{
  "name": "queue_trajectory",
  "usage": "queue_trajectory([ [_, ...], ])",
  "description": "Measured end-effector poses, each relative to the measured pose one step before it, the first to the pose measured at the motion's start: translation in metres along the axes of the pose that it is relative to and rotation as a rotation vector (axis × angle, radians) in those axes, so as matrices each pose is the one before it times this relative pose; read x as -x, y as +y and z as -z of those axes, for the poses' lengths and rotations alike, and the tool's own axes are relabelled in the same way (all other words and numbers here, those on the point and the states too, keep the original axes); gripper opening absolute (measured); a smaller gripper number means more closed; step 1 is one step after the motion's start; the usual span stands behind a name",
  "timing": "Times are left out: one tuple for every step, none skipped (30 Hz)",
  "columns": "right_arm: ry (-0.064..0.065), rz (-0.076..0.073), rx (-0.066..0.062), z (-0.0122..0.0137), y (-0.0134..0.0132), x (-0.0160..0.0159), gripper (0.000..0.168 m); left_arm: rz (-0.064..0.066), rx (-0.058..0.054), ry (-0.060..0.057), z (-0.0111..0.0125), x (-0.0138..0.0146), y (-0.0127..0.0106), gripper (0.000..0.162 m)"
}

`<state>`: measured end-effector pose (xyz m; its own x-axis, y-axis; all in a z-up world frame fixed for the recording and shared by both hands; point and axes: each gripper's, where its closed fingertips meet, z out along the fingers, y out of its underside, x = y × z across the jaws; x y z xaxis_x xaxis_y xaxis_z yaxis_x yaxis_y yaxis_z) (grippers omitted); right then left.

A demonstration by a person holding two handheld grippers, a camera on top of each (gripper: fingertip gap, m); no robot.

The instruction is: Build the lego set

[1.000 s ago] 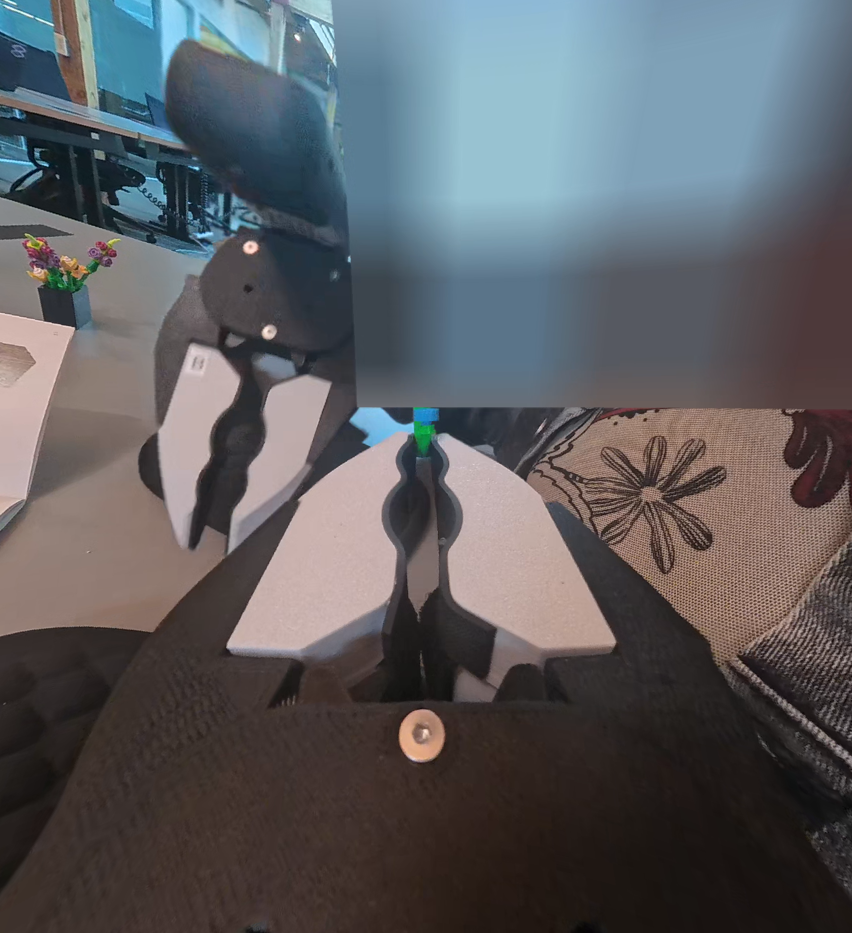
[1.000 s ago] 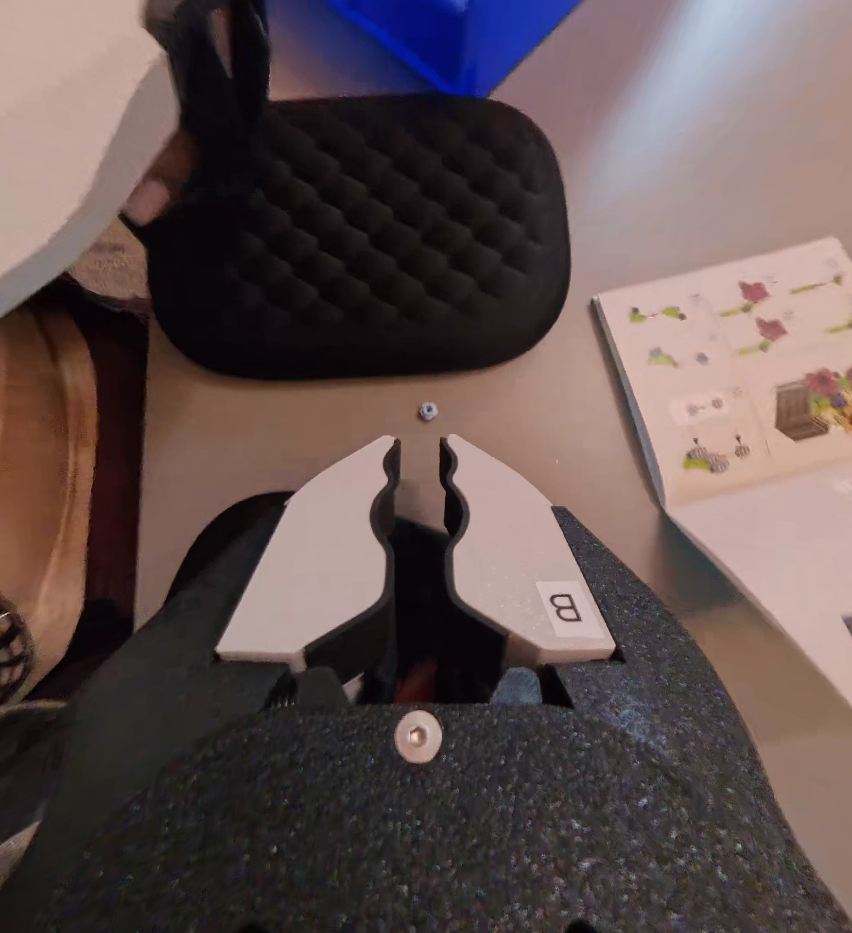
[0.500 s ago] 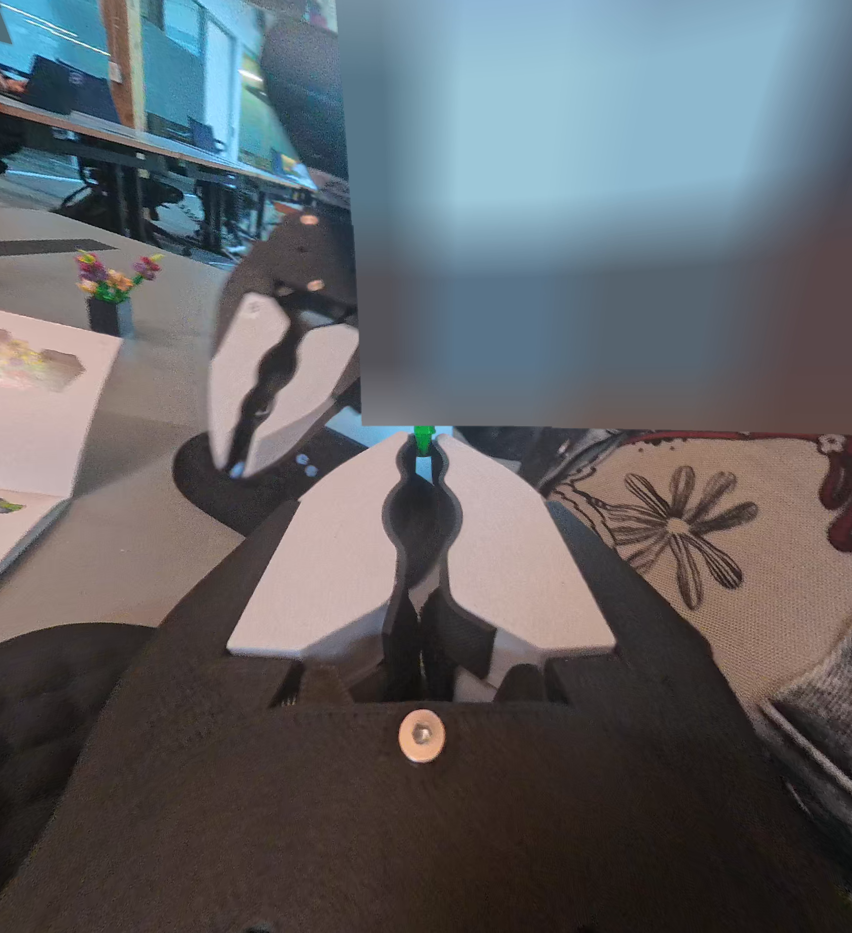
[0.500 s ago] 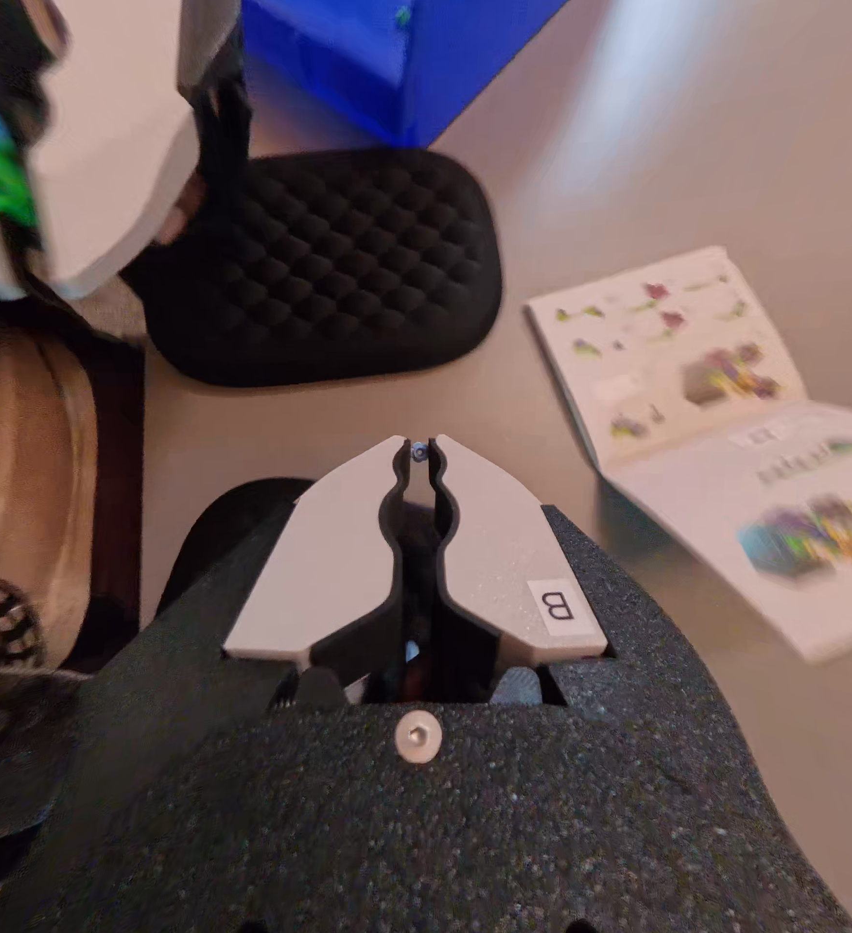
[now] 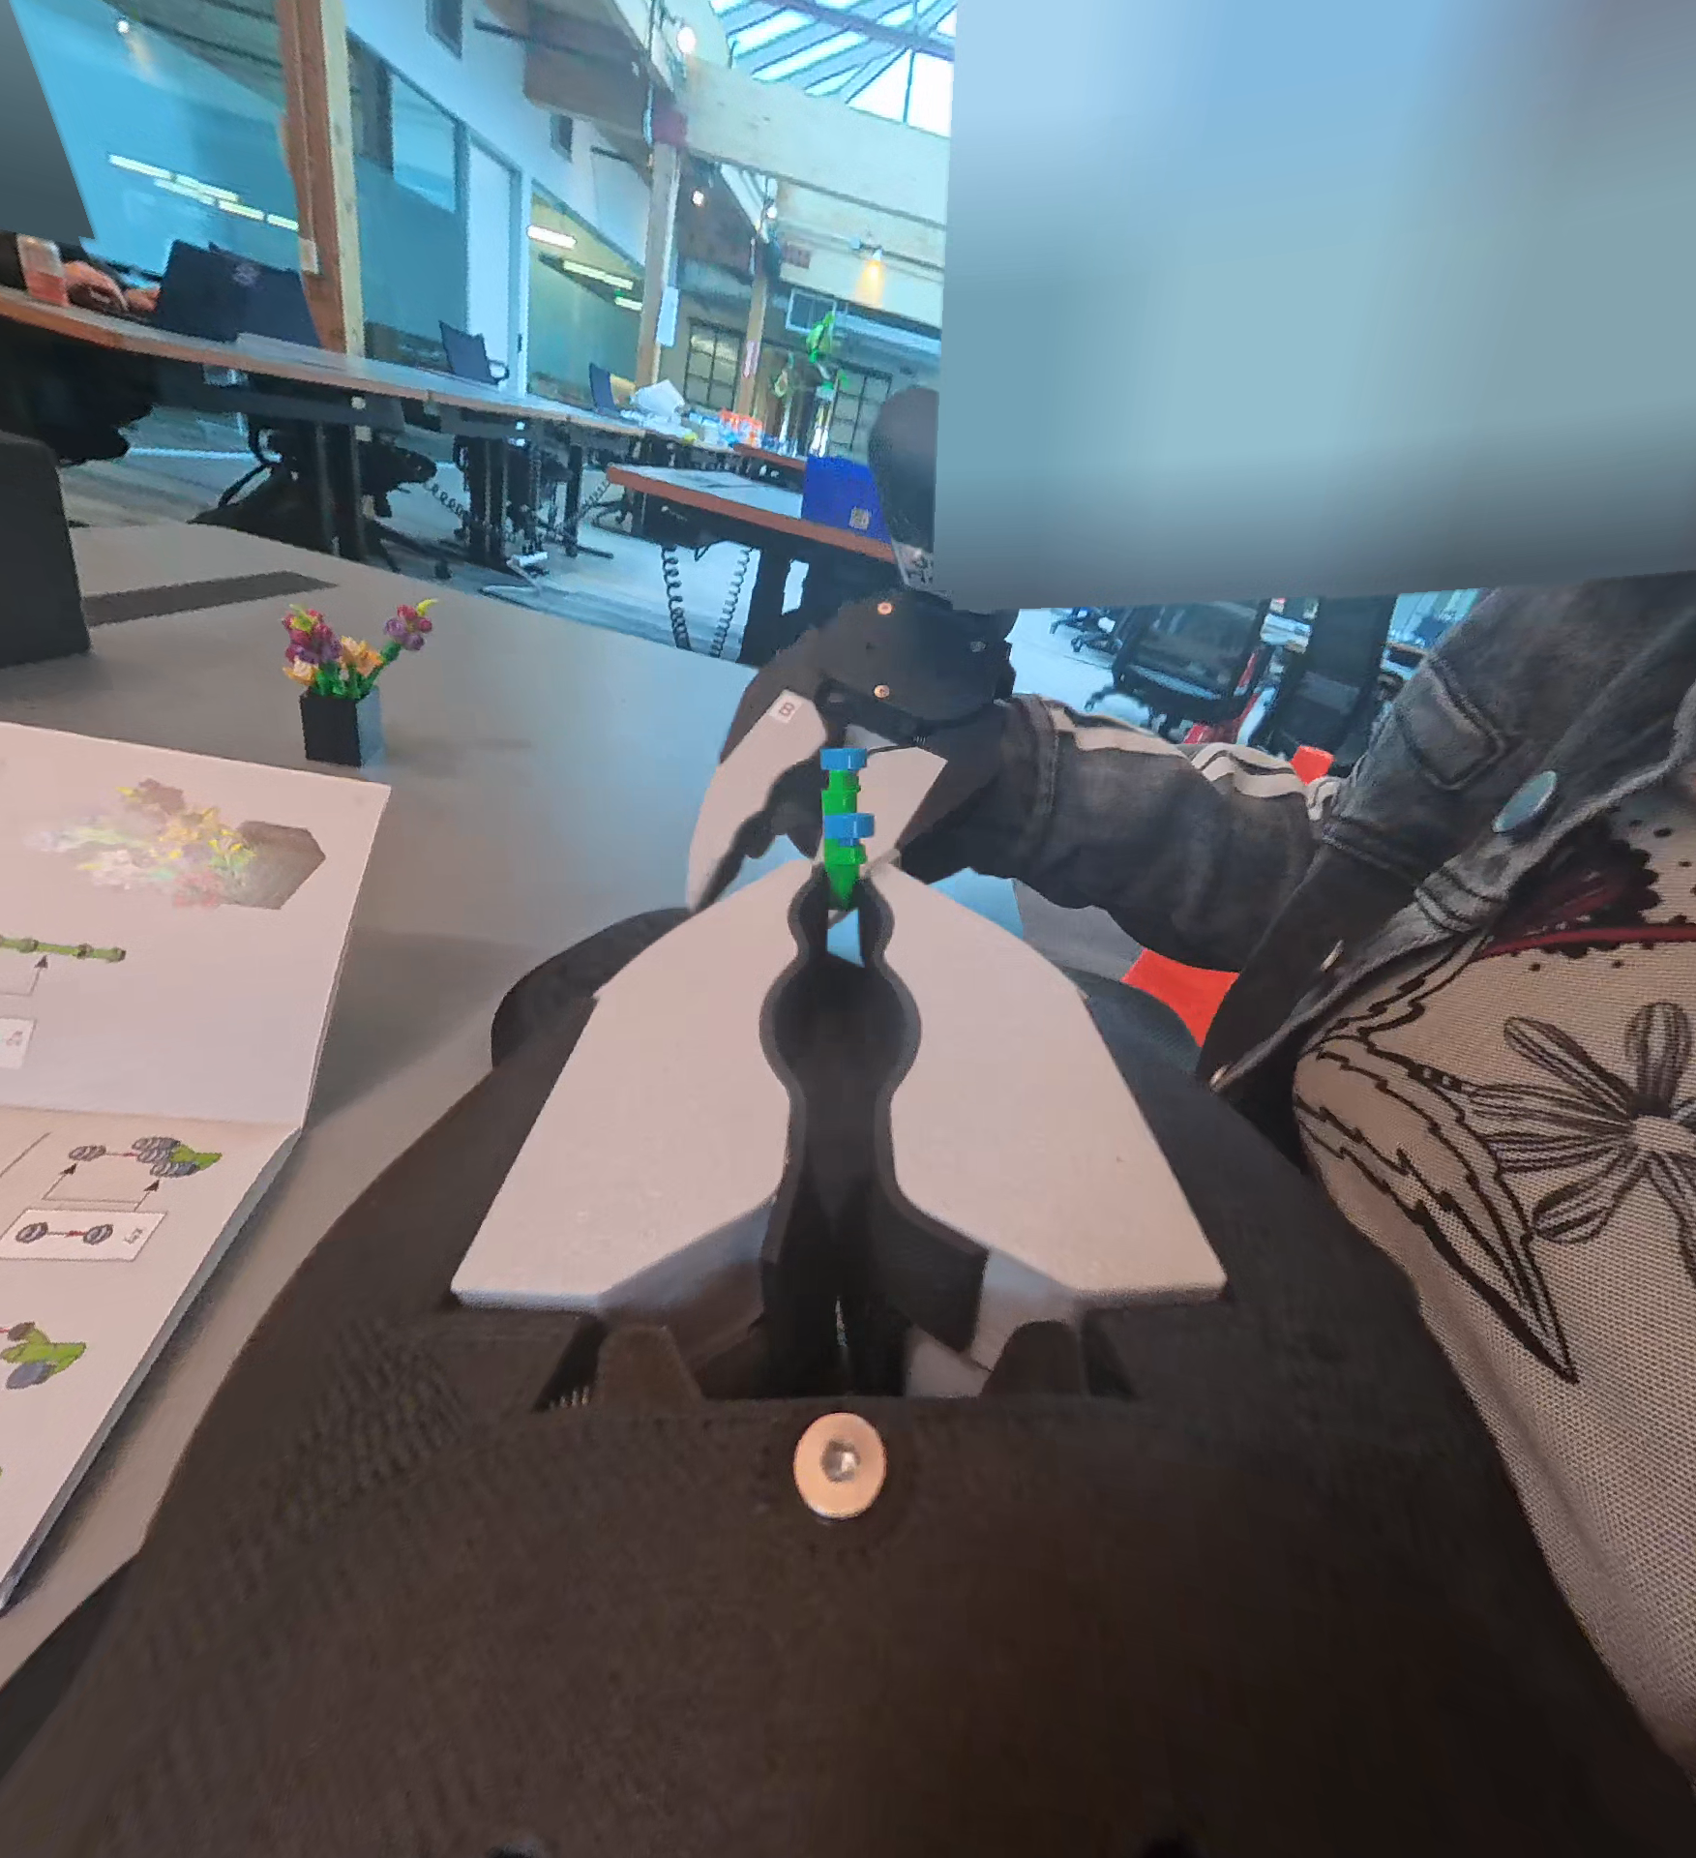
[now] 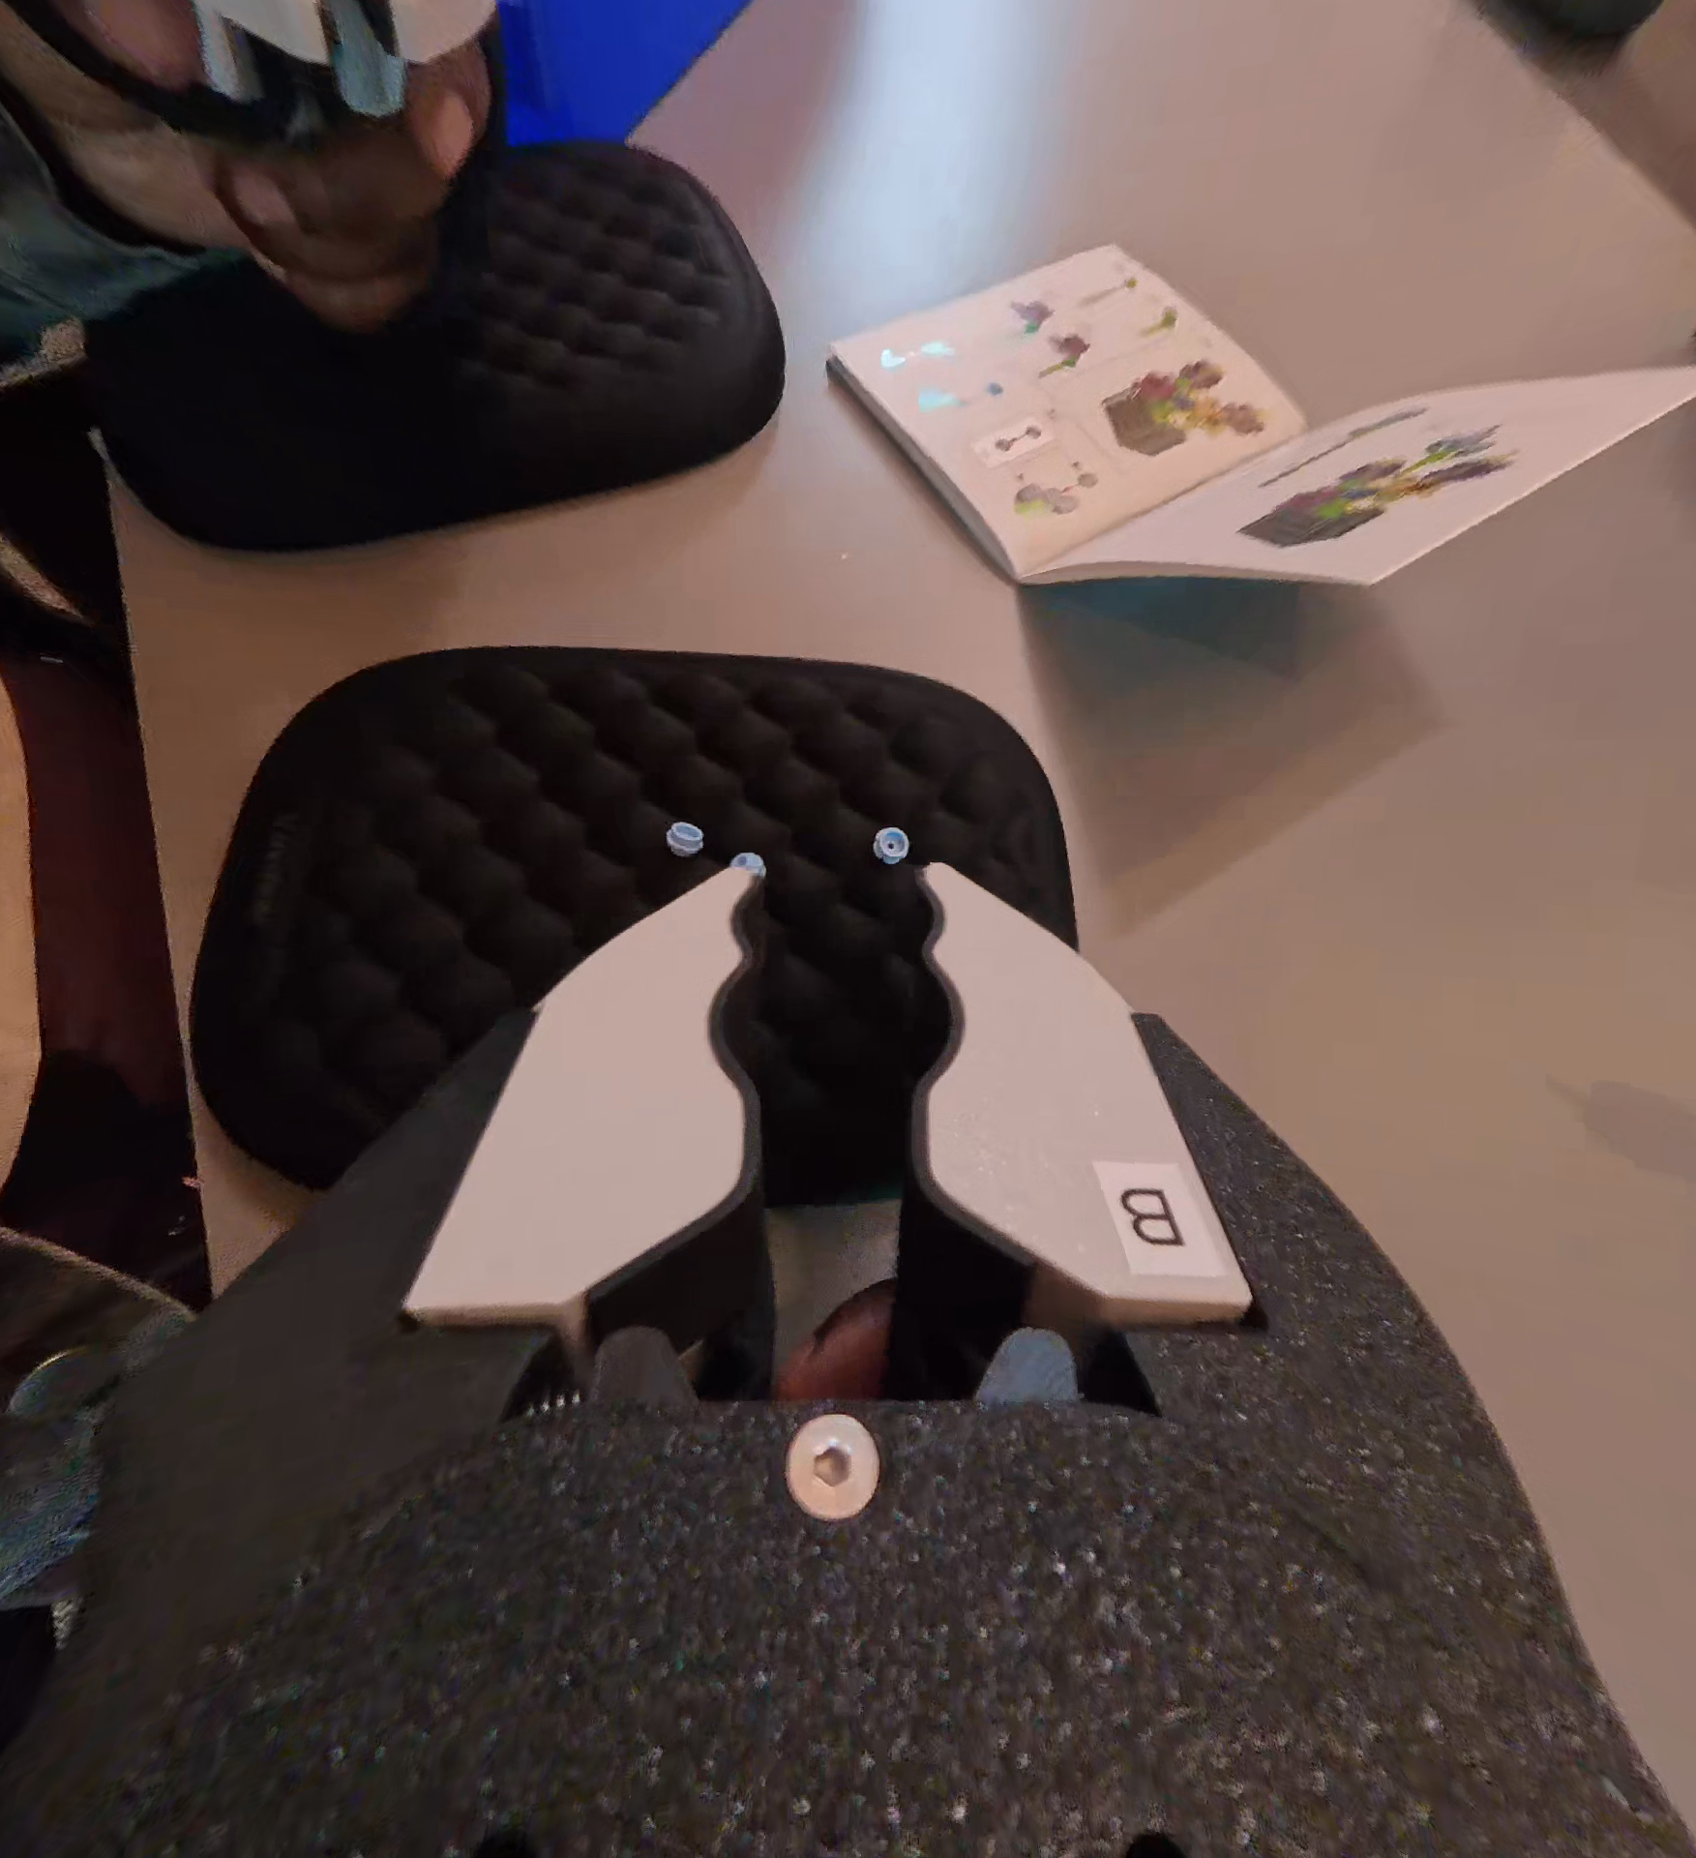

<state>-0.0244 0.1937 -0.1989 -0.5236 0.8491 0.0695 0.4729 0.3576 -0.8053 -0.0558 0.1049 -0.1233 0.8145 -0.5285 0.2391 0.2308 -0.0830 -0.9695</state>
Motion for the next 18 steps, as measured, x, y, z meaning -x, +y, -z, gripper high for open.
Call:
queue_trajectory([
  [-0.0198, 0.0085, -0.0127, 0.00410, -0.00184, 0.00324, 0.016, 0.0086, -0.0170, 0.0015, 0.00163, 0.00097, -0.00159, 0.006],
  [-0.0312, 0.0118, 0.0061, 0.00302, 0.00033, 0.00567, 0.012, 0.0148, -0.0127, -0.0001, 0.00128, 0.00138, -0.00120, 0.006],
  [-0.0258, 0.0162, 0.0265, 0.00227, 0.00292, 0.00572, 0.011, 0.0108, -0.0101, 0.0000, 0.00098, 0.00102, -0.00122, 0.006],
  [-0.0056, 0.0148, 0.0361, 0.00158, 0.00446, 0.00317, 0.009, 0.0054, -0.0052, 0.0011, 0.00048, 0.00048, -0.00052, 0.006],
  [-0.0024, 0.0114, 0.0353, 0.00090, 0.00481, 0.00285, 0.007, 0.0011, -0.0006, 0.0011, 0.00009, 0.00003, 0.00015, 0.006],
  [-0.0051, 0.0070, 0.0276, 0.00009, 0.00399, 0.00304, 0.004, -0.0015, 0.0024, 0.0003, -0.00019, -0.00012, 0.00052, 0.006],
  [-0.0014, 0.0038, 0.0197, -0.00043, 0.00304, 0.00228, 0.003, -0.0026, 0.0037, 0.0000, -0.00031, -0.00017, 0.00053, 0.006],
  [0.0049, 0.0023, 0.0106, -0.00066, 0.00177, 0.00087, 0.004, -0.0034, 0.0033, 0.0005, -0.00036, -0.00039, 0.00055, 0.006],
  [0.0093, 0.0012, -0.0007, -0.00091, -0.00037, -0.00024, 0.004, -0.0032, 0.0027, 0.0013, -0.00022, -0.00040, 0.00042, 0.006],
  [0.0099, 0.0007, -0.0102, -0.00125, -0.00280, -0.00072, 0.004, -0.0011, 0.0025, 0.0011, -0.00024, -0.00015, 0.00038, 0.006],
  [0.0078, 0.0007, -0.0117, -0.00184, -0.00397, -0.00077, 0.003, 0.0006, 0.0024, 0.0006, -0.00026, -0.00005, 0.00043, 0.006],
  [0.0060, 0.0022, -0.0015, -0.00262, -0.00344, -0.00095, 0.003, 0.0012, 0.0026, 0.0023, -0.00023, -0.00009, 0.00040, 0.006],
  [0.0025, 0.0087, 0.0098, -0.00320, -0.00193, -0.00071, 0.003, 0.0006, 0.0025, 0.0019, -0.00020, -0.00013, 0.00042, 0.006],
  [0.0005, 0.0172, 0.0115, -0.00346, -0.00127, -0.00060, 0.004, -0.0005, 0.0017, 0.0006, -0.00015, -0.00006, 0.00036, 0.006],
  [0.0013, 0.0191, 0.0051, -0.00328, -0.00126, -0.00091, 0.004, -0.0018, 0.0006, -0.0005, -0.00004, -0.00013, 0.00007, 0.006],
  [-0.0011, 0.0109, 0.0027, -0.00319, -0.00088, -0.00086, 0.003, -0.0023, -0.0003, -0.0004, 0.00007, -0.00019, 0.00007, 0.006],
  [-0.0016, -0.0028, 0.0090, -0.00289, 0.00067, -0.00136, 0.003, -0.0010, -0.0011, -0.0002, 0.00004, -0.00009, -0.00010, 0.006],
  [-0.0028, -0.0102, 0.0136, -0.00261, 0.00164, -0.00158, 0.004, 0.0009, -0.0017, 0.0000, 0.00022, 0.00009, -0.00018, 0.006],
])
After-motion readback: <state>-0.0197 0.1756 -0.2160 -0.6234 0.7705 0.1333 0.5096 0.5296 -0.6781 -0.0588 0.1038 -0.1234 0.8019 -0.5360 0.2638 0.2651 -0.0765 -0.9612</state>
